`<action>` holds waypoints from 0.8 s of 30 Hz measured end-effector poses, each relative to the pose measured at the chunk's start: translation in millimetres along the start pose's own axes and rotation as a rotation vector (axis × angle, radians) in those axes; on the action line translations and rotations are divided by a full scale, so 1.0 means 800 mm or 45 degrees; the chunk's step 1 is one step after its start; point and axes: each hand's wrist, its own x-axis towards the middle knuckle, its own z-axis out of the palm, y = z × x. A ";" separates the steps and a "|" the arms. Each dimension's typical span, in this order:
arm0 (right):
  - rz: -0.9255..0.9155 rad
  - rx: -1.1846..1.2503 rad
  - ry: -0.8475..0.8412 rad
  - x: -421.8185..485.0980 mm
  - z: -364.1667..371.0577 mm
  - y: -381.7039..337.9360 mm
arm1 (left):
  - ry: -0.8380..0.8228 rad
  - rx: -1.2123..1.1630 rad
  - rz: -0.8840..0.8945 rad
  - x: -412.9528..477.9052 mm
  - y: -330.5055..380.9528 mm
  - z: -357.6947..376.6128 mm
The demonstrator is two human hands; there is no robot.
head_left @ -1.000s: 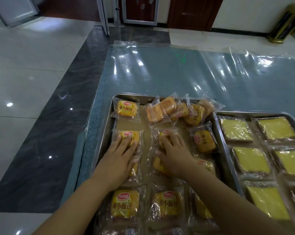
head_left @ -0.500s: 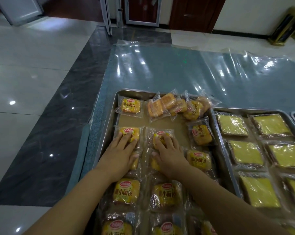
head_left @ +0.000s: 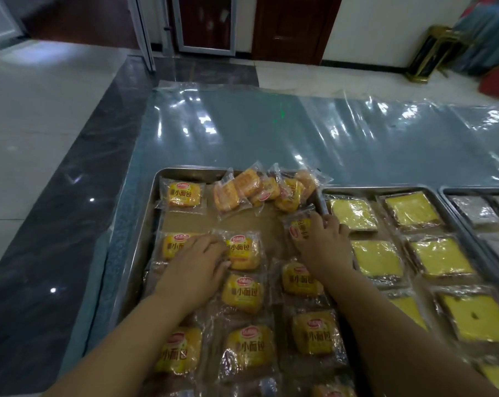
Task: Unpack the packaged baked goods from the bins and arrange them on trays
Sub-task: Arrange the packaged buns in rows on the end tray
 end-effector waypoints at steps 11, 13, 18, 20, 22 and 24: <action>-0.044 0.042 -0.154 0.016 0.000 0.005 | -0.360 0.180 0.028 0.020 0.016 0.030; 0.055 0.188 -0.162 0.019 0.004 -0.001 | -0.365 0.181 0.017 0.019 0.016 0.029; 0.198 0.462 -0.221 0.021 0.014 -0.019 | -0.362 0.197 0.019 0.015 0.014 0.029; 0.170 0.304 -0.232 0.015 0.013 -0.023 | -0.354 0.202 0.025 0.013 0.013 0.029; 0.093 0.118 -0.127 0.010 0.012 -0.023 | -0.341 0.197 0.025 0.012 0.012 0.029; -0.145 0.070 0.034 0.008 0.017 -0.015 | -0.319 0.182 0.021 0.010 0.012 0.029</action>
